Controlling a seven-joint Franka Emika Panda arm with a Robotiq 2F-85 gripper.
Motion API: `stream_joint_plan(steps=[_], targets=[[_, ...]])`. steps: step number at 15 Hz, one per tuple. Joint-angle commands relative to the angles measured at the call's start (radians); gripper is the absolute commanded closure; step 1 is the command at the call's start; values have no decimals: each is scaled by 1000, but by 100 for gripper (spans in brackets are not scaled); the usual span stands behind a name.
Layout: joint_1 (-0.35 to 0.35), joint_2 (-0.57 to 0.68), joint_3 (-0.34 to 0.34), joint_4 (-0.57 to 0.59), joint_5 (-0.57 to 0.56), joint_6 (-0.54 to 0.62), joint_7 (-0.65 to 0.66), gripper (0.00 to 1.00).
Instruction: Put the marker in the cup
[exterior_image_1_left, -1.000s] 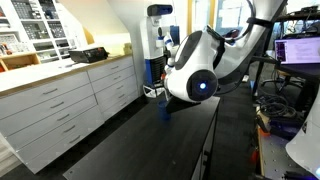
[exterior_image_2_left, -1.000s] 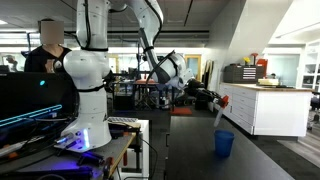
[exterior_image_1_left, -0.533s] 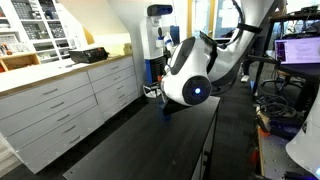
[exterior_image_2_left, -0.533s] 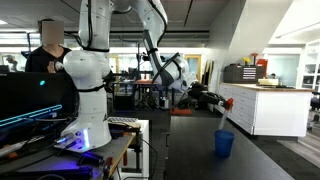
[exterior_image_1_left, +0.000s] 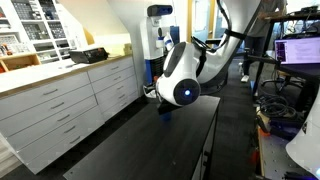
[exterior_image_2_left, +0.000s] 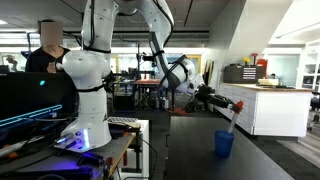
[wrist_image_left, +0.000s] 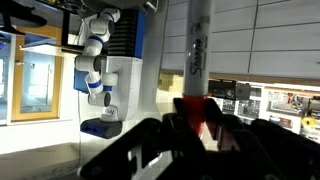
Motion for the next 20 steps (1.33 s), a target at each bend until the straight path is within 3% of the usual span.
stream_joint_plan(steps=[1, 20], targets=[[-16, 26, 2, 20, -32, 0, 39, 94], [-20, 24, 8, -15, -12, 4, 79, 94]])
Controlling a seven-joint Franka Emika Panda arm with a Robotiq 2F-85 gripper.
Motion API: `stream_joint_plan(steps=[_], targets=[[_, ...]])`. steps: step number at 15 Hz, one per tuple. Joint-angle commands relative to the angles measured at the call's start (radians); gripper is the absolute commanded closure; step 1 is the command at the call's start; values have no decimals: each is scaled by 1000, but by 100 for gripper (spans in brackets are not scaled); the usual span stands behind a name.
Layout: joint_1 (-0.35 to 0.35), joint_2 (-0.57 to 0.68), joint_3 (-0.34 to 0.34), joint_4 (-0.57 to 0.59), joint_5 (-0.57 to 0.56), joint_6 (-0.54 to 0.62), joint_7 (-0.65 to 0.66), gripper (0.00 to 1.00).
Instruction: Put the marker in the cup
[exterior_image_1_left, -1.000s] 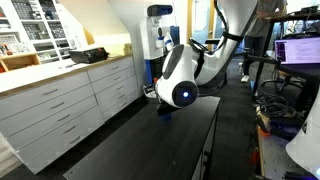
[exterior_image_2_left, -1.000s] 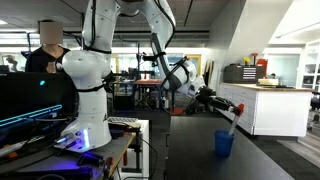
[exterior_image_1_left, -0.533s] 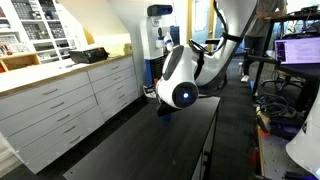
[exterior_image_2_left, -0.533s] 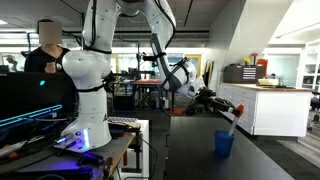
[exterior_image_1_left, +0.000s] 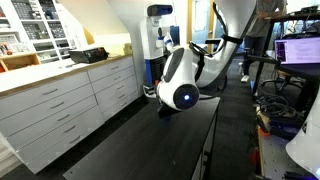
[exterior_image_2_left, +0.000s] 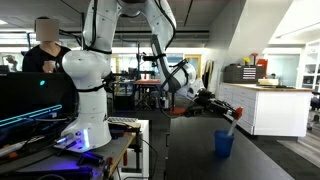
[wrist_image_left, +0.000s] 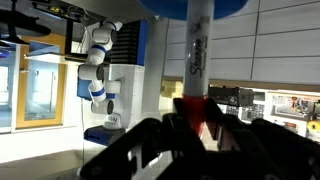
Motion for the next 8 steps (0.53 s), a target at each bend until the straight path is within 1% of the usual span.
stream_joint_plan(steps=[1, 4, 5, 8], targets=[[-14, -25, 9, -30, -8, 4, 38, 94], [-14, -20, 9, -40, -10, 7, 59, 94], [-13, -34, 13, -26, 17, 18, 18, 94], [-11, -29, 17, -23, 21, 18, 20, 94]])
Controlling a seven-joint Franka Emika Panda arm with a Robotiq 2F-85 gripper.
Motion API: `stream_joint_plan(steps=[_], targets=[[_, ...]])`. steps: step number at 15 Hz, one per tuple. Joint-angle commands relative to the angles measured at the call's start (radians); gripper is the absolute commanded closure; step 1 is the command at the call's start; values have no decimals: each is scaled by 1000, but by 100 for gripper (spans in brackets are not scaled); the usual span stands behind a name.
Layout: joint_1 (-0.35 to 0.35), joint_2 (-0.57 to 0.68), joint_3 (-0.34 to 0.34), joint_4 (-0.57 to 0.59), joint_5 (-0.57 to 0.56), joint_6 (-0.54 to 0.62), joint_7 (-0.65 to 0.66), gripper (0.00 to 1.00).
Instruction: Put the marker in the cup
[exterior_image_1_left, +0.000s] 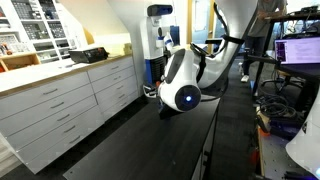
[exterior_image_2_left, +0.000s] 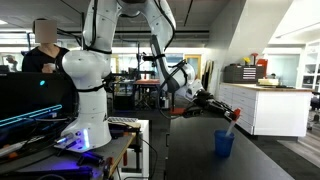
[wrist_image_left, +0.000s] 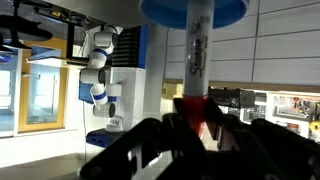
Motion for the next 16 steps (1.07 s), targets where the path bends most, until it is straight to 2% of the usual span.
stream_joint_plan(steps=[1, 16], targets=[[-10, -29, 14, -13, 14, 15, -2, 94], [-19, -24, 13, -26, 12, 21, 0, 93]])
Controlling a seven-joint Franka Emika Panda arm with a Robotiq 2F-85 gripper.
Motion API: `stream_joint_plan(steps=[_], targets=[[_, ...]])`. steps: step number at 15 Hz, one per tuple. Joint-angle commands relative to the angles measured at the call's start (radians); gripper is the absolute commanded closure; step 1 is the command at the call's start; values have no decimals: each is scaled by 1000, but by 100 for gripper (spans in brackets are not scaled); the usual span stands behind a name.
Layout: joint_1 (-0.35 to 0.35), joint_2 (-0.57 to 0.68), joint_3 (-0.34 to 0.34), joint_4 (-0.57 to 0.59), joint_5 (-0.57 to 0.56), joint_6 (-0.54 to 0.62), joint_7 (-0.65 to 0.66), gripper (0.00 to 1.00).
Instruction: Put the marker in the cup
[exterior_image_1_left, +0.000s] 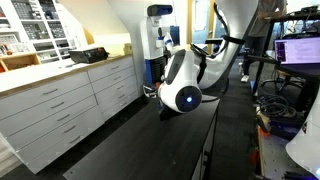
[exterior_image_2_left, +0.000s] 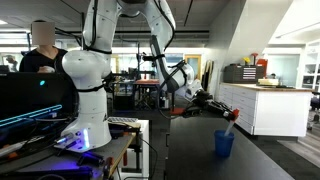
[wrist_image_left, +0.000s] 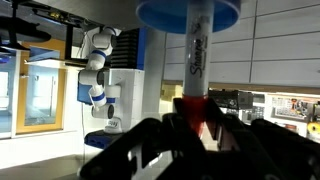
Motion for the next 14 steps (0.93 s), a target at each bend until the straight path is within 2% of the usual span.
stream_joint_plan(steps=[1, 6, 7, 9, 14], targets=[[-17, -22, 0, -21, 8, 20, 0, 93], [-28, -13, -3, -20, 8, 31, 0, 92], [-30, -12, -3, -20, 9, 37, 0, 50], [-33, -14, -2, -20, 12, 44, 0, 45], [-35, -22, -1, -22, 15, 51, 0, 13]])
